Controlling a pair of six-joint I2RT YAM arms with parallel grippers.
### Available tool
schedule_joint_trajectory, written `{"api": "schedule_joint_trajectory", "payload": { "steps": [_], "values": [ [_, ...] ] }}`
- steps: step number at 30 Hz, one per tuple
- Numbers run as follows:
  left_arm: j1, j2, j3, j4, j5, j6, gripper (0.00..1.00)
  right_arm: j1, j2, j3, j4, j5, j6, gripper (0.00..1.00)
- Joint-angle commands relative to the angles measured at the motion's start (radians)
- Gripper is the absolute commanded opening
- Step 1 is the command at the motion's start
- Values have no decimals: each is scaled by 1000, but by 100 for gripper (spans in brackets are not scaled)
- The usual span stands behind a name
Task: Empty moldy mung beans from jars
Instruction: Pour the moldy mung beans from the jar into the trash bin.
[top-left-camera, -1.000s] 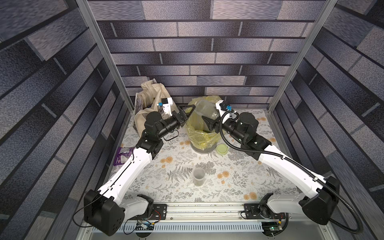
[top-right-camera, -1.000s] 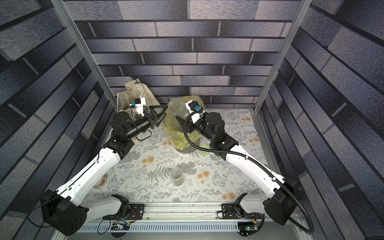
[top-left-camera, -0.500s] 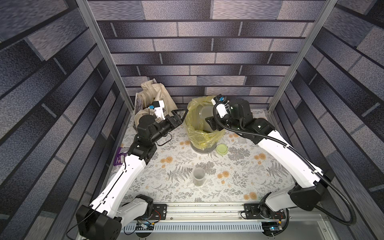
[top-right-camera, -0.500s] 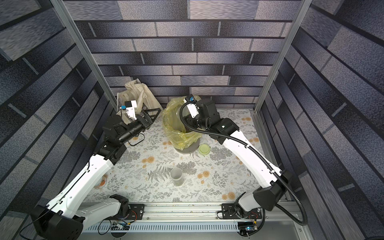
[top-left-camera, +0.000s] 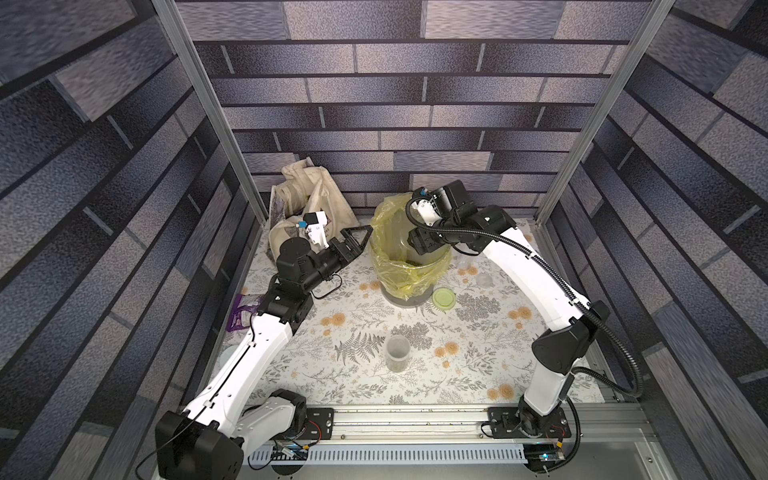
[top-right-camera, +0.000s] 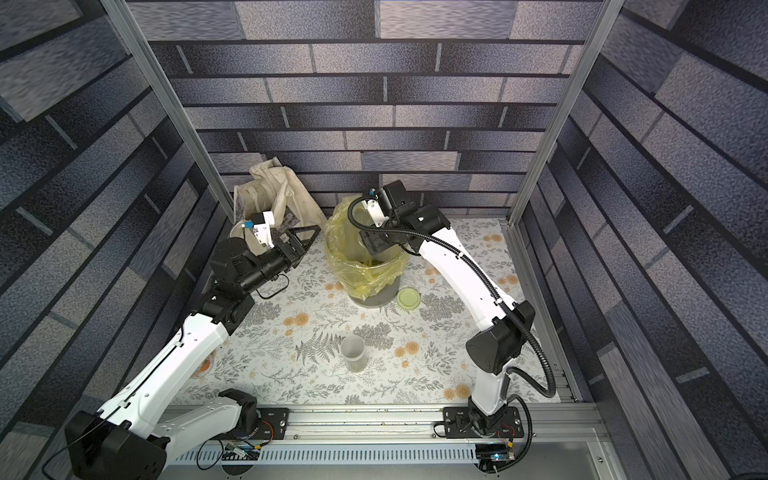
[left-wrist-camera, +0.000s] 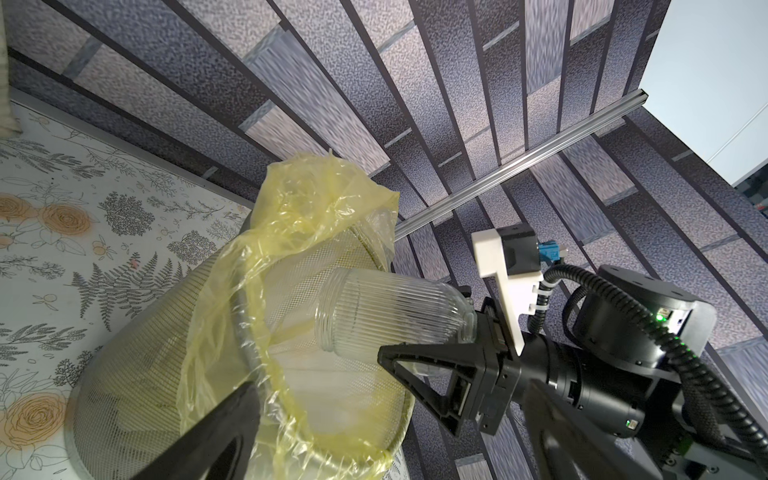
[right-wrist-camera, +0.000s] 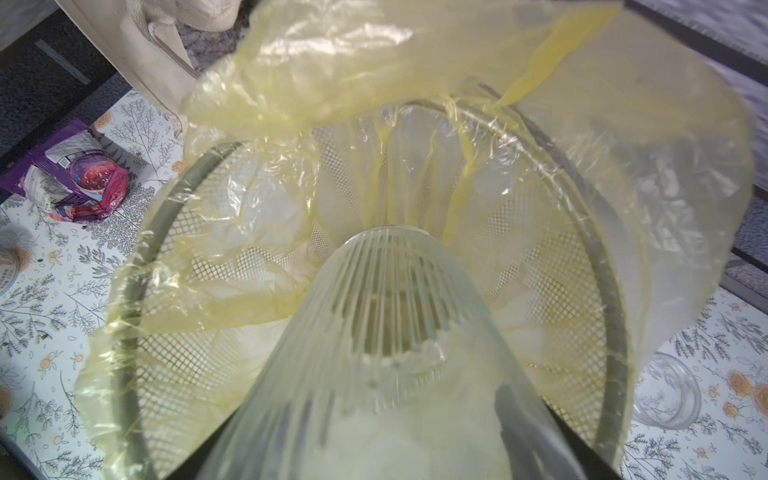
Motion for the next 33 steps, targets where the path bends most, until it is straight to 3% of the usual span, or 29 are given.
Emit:
{"api": "schedule_joint_trajectory", "payload": {
  "steps": [1, 13, 18, 24, 31, 33],
  "values": [
    [8, -26, -10, 51, 13, -2, 100, -1, -17, 69, 1, 3, -23, 46],
    [15, 2, 36, 21, 1, 15, 100, -11, -220, -126, 219, -64, -29, 45],
    [11, 15, 44, 50, 10, -10, 100, -21, -335, -300, 402, -103, -10, 43],
    [6, 19, 50, 44, -1, -19, 100, -29, -164, 2, 26, -47, -57, 43],
    [0, 30, 50, 54, -5, -30, 100, -25, -140, 5, -22, -34, -86, 43],
    [1, 39, 49, 94, 20, -35, 100, -35, -179, -42, 39, -83, -70, 43]
  ]
}}
